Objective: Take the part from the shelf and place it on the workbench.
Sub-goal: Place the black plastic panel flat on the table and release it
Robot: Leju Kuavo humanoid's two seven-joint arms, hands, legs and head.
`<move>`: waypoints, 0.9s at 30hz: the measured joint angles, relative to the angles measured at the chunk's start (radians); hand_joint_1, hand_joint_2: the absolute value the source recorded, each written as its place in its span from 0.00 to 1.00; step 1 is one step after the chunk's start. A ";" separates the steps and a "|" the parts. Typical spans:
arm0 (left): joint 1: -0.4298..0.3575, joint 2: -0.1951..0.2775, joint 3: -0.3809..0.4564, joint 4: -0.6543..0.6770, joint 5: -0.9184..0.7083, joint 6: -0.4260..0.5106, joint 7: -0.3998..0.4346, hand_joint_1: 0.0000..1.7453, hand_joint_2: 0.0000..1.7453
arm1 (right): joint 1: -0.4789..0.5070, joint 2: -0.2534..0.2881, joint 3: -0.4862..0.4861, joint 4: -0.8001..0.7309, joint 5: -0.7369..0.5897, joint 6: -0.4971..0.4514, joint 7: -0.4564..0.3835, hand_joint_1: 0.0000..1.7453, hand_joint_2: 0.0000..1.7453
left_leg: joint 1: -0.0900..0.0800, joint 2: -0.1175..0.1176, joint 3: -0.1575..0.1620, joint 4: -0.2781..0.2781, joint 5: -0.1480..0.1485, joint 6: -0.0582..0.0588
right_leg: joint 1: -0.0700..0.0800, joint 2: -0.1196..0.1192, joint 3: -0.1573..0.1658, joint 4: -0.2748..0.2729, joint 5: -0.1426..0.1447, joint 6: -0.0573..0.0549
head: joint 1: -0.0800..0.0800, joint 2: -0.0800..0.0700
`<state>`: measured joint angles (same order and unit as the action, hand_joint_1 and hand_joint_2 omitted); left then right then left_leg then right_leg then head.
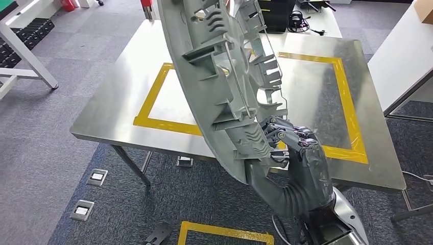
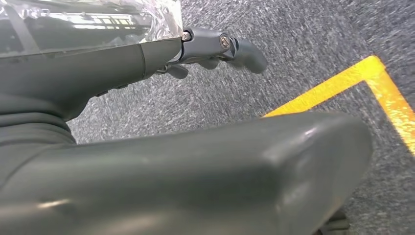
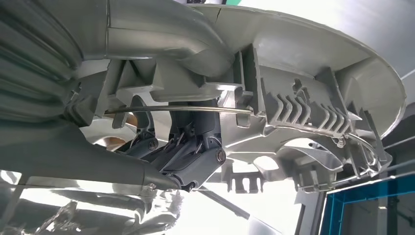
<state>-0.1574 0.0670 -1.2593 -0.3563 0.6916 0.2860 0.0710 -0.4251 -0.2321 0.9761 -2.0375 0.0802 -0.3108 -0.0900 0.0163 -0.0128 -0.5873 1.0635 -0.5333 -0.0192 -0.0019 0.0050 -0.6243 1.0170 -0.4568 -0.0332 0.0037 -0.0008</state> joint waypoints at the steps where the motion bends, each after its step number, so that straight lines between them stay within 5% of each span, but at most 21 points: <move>1: 0.000 0.000 0.000 0.000 0.000 0.000 0.000 0.00 1.00 | 0.000 0.000 0.000 0.000 0.000 0.000 0.000 1.00 1.00 | 0.000 0.001 -0.017 0.043 -0.024 -0.003 | -0.003 -0.002 0.006 -0.005 0.000 -0.004 | -0.003 0.000; 3: 0.001 0.000 0.000 0.000 0.000 0.000 0.000 0.00 1.00 | 0.000 0.000 0.001 0.000 -0.001 0.000 0.000 1.00 1.00 | 0.001 0.001 -0.075 0.169 -0.077 -0.009 | -0.002 -0.003 0.011 -0.006 -0.003 -0.009 | -0.009 0.000; 5: 0.003 0.001 0.000 0.000 0.000 0.000 0.000 0.00 1.00 | 0.001 0.000 0.001 0.000 -0.001 0.000 0.000 1.00 1.00 | 0.001 0.001 -0.114 0.237 -0.082 -0.013 | -0.002 -0.001 0.014 -0.003 -0.008 -0.010 | -0.011 0.000; 6: 0.003 0.001 0.000 0.000 0.000 0.000 0.000 0.00 1.00 | 0.001 0.000 0.001 0.000 -0.001 0.000 0.000 1.00 1.00 | 0.001 0.002 -0.110 0.216 -0.055 -0.014 | -0.002 0.000 0.017 -0.001 -0.011 -0.009 | -0.013 0.000; 9: 0.002 0.001 0.000 0.000 0.000 0.000 0.000 0.00 1.00 | 0.001 0.000 0.002 0.000 -0.002 0.000 0.000 1.00 1.00 | 0.000 0.002 -0.037 0.041 0.043 -0.008 | -0.002 0.003 0.027 0.009 -0.025 0.002 | -0.018 0.000; 11: 0.001 0.001 0.000 0.000 0.000 0.000 0.000 0.00 1.00 | 0.000 0.000 0.001 0.000 -0.002 0.000 -0.001 1.00 1.00 | -0.003 0.001 -0.011 -0.013 0.047 0.003 | 0.002 0.003 0.024 0.013 -0.028 0.012 | -0.019 0.000; 15: 0.003 0.001 0.001 0.000 0.000 -0.001 0.000 0.00 1.00 | 0.000 0.000 0.001 0.000 -0.002 -0.001 -0.001 1.00 1.00 | 0.001 0.000 -0.007 -0.026 0.045 0.026 | 0.001 0.001 0.007 0.039 -0.046 0.032 | -0.013 0.000; 18: 0.001 0.001 0.003 0.000 0.000 -0.001 0.000 0.00 1.00 | 0.000 0.000 0.001 0.000 -0.002 -0.001 -0.002 1.00 1.00 | 0.003 0.001 -0.006 -0.028 0.044 0.038 | -0.004 0.000 -0.077 0.206 -0.122 0.044 | -0.002 0.000; 20: 0.002 0.001 0.005 0.000 0.000 -0.002 0.000 0.00 1.00 | 0.001 0.000 0.001 0.000 -0.002 -0.001 -0.001 1.00 1.00 | 0.001 0.001 -0.005 -0.028 0.042 0.040 | -0.005 0.000 -0.128 0.291 -0.137 0.045 | -0.001 0.000; 22: 0.003 0.001 0.008 0.000 0.000 -0.002 0.000 0.00 1.00 | 0.001 -0.001 0.001 0.000 -0.002 -0.002 -0.001 1.00 1.00 | 0.000 0.000 0.001 -0.028 0.038 0.039 | -0.004 0.000 -0.111 0.233 -0.078 0.039 | 0.001 0.000; 24: 0.003 0.000 0.013 0.000 0.000 -0.002 -0.001 0.00 1.00 | 0.000 0.000 0.001 0.000 -0.002 -0.002 -0.001 1.00 1.00 | -0.003 -0.002 0.008 -0.028 0.032 0.035 | 0.000 0.000 -0.051 0.099 -0.011 0.026 | 0.002 0.000; 27: 0.003 -0.001 0.017 0.000 0.000 -0.004 -0.001 0.00 1.00 | -0.001 0.000 0.000 0.000 -0.005 -0.002 0.000 1.00 1.00 | -0.005 -0.002 0.007 -0.028 0.028 0.021 | 0.008 0.000 -0.013 0.020 -0.002 0.014 | 0.003 0.000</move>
<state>-0.1547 0.0661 -1.2425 -0.3567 0.6914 0.2822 0.0704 -0.4261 -0.2323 0.9759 -2.0373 0.0751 -0.3128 -0.0904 0.0118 -0.0149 -0.5799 1.0352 -0.5057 0.0018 0.0062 0.0051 -0.6369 1.0367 -0.4589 -0.0189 0.0067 -0.0008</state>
